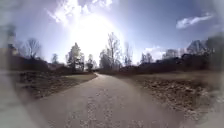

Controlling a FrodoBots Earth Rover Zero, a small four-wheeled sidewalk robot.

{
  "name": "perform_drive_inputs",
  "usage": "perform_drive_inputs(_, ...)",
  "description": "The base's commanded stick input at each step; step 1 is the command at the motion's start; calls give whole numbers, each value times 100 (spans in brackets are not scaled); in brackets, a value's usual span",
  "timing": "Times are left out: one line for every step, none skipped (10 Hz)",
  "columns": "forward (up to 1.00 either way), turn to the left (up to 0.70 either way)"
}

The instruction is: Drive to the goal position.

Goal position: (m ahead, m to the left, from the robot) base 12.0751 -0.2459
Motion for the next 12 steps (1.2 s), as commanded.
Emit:
perform_drive_inputs(100,0)
perform_drive_inputs(100,19)
perform_drive_inputs(100,5)
perform_drive_inputs(100,0)
perform_drive_inputs(100,18)
perform_drive_inputs(100,27)
perform_drive_inputs(100,9)
perform_drive_inputs(100,0)
perform_drive_inputs(100,0)
perform_drive_inputs(100,0)
perform_drive_inputs(100,0)
perform_drive_inputs(100,0)
